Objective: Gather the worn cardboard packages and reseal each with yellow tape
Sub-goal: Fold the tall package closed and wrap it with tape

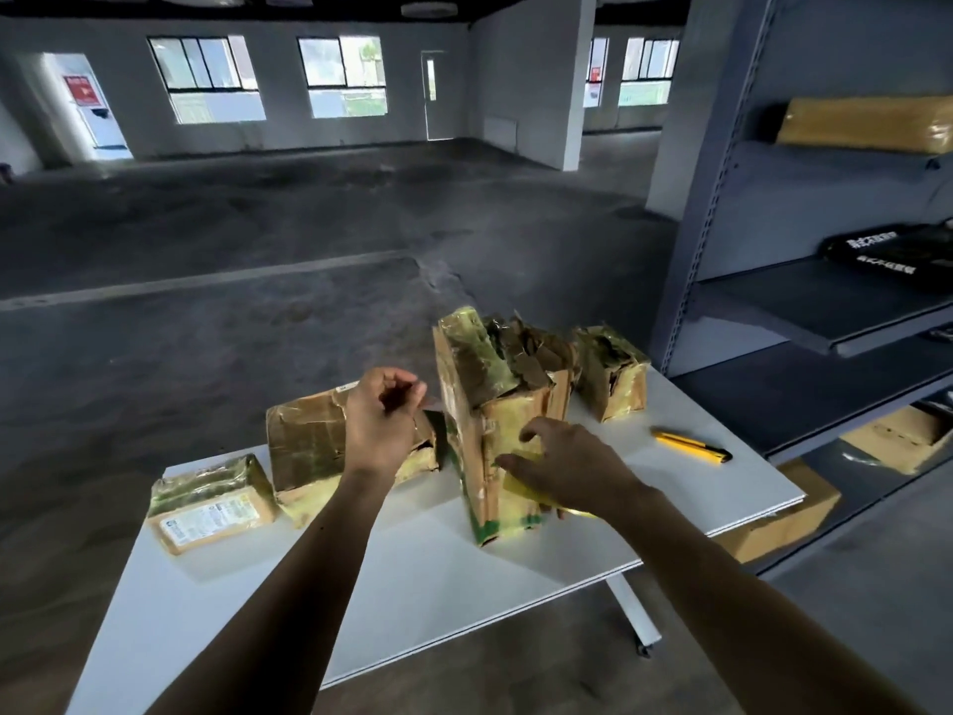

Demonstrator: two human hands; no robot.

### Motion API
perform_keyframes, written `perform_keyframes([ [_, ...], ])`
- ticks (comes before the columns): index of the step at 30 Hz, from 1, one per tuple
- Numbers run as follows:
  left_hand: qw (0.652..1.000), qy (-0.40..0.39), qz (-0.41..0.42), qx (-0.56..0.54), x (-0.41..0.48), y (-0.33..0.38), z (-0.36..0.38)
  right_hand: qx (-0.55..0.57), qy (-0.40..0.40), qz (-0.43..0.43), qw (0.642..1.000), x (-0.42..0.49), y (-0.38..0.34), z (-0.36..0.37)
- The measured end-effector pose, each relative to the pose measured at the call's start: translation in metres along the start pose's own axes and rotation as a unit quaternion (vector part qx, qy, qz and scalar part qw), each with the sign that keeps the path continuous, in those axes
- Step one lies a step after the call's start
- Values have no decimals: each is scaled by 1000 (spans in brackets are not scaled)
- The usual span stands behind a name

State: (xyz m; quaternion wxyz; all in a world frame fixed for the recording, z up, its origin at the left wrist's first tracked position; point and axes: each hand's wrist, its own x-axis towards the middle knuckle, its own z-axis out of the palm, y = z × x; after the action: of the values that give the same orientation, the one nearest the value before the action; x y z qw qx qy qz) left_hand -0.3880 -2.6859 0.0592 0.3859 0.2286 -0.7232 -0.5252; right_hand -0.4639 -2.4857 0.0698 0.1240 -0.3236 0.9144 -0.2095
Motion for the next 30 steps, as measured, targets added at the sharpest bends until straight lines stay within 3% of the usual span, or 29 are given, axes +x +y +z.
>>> perform_keyframes([
  [3, 999, -27, -22, -33, 21, -32, -1, -69, -46, 22, 996, 8, -5, -4],
  [6, 995, -44, -51, -73, 36, -60, 1, -50, -75, 8, 996, 12, -3, -6],
  [8, 991, -61, -74, -96, 41, -72, 4, -31, -74, 7, 997, 11, -2, -7],
  [13, 983, -75, -114, -122, 50, -81, 20, -116, -28, -28, 992, 14, -2, -4],
  [17, 980, -103, -118, -124, 61, -82, 38, -120, -24, -20, 992, 16, 4, -1],
  [30, 991, -74, -51, -103, 65, -92, 84, -142, -14, -3, 990, 15, 14, 3],
])
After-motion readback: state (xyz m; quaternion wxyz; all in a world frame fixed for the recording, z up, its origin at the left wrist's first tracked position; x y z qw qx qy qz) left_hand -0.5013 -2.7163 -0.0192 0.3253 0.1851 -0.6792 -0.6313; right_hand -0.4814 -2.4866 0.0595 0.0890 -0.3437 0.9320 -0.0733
